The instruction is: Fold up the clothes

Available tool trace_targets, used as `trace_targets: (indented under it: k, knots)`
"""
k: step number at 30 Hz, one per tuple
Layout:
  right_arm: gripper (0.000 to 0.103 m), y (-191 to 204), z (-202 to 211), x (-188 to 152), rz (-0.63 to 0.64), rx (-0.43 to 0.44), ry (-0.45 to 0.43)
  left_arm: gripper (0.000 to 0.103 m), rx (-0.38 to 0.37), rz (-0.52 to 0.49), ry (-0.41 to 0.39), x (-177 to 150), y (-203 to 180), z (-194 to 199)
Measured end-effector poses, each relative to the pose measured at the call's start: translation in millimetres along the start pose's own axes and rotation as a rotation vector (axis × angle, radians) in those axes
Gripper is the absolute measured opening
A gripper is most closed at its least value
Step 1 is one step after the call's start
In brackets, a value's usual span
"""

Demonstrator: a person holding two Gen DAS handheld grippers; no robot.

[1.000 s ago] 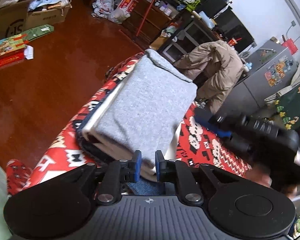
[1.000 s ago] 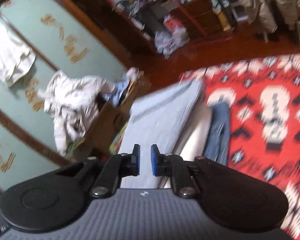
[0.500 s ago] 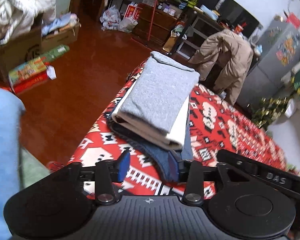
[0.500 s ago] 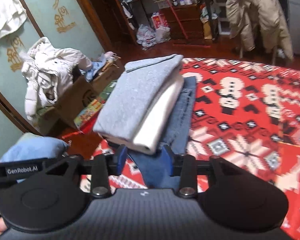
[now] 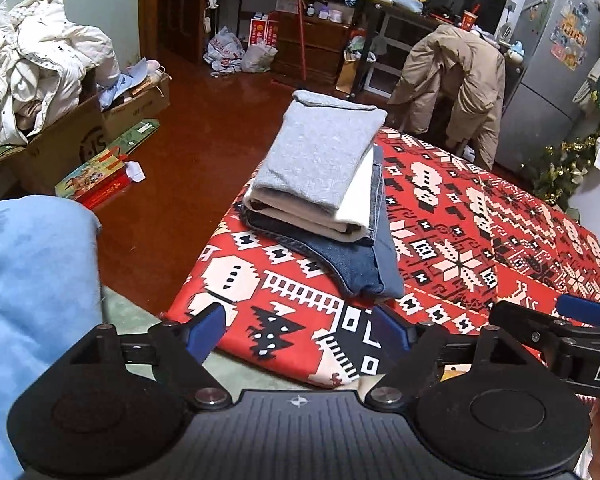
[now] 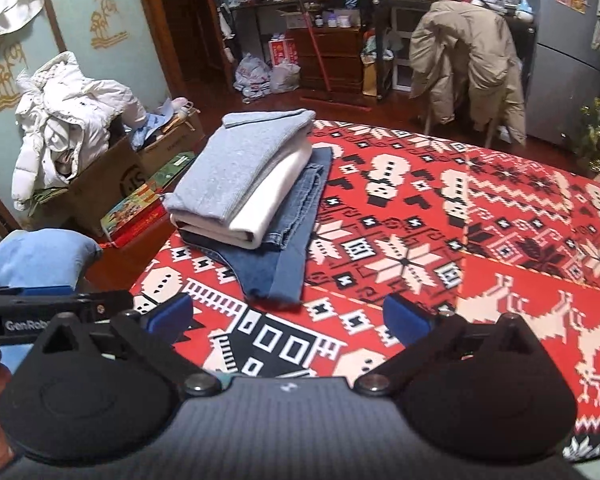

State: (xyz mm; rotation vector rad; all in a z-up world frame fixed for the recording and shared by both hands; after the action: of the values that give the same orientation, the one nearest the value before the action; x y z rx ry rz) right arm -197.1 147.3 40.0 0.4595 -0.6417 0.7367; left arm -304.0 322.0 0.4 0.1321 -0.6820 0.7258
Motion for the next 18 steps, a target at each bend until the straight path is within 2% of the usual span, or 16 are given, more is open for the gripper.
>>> trace_targets:
  k: [8, 18]
  knots:
    - [0.102, 0, 20, -6, -0.002, -0.02, -0.005, 0.087, 0.048, -0.052, -0.03, -8, -13, 19]
    - [0.102, 1, 24, -6, -0.002, -0.027, -0.003, 0.087, 0.049, -0.049, -0.033, -9, -16, 26]
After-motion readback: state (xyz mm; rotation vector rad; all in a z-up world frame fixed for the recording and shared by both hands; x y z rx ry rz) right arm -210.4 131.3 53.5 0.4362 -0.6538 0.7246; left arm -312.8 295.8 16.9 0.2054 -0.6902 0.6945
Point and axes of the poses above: each gripper's, at about its wrist camera, not at the fingertips, and z roughly against the way its jaws point, y to its left, x to its top, the point moved 3 cm from there along -z, roughly the way its jaws point, and after that the axes turned 2 degrees about x, right-handed, at the moved point
